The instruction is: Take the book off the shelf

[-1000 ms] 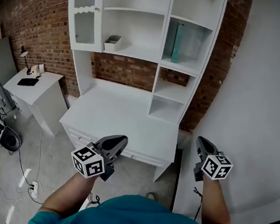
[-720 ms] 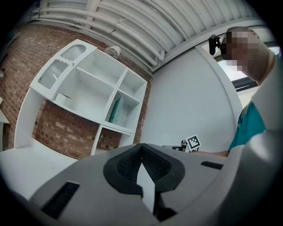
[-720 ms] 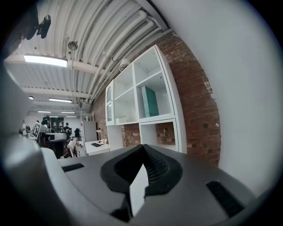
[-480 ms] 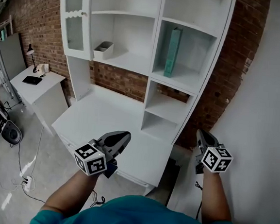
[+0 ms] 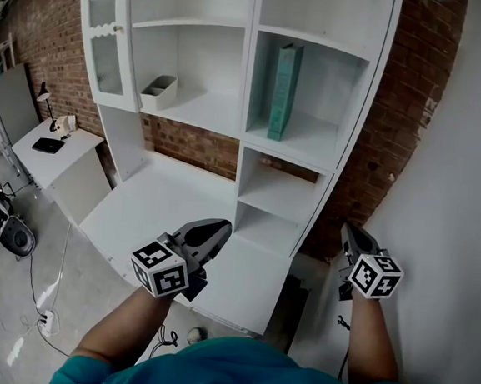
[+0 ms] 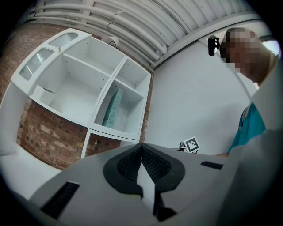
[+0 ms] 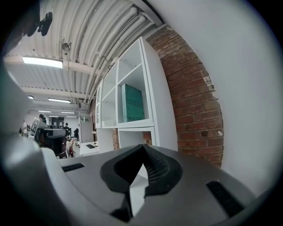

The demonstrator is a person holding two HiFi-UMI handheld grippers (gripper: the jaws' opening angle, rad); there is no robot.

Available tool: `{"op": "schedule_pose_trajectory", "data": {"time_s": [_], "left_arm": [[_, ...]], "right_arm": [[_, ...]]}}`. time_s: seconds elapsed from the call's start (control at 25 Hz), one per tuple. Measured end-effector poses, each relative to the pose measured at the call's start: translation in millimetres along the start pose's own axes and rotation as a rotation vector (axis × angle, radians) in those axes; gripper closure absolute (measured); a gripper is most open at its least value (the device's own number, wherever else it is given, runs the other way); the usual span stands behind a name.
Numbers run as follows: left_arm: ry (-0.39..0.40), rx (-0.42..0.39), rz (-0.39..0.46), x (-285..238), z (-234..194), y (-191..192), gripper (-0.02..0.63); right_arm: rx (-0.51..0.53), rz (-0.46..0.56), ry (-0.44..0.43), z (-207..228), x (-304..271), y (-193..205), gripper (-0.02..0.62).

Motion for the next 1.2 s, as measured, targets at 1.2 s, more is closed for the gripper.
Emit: {"op": "schedule_pose_trajectory", "data": {"time_s": [1.2], "left_arm": [[0.114,-0.222,0.108,-165.0,-68.9,-122.4,0.383]], "right_arm": [[0.049,0.055,0.154,30.2,-55.0,-64.3,0.572]]}}
Point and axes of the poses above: the fingertips, and each gripper's own axes: x backward along the fingers, z to its right, y out of its underside, the point moved 6 cm from there along x, backward along the fingers, and after that the axes turned 6 degrees about -y, right-handed, at the moved point
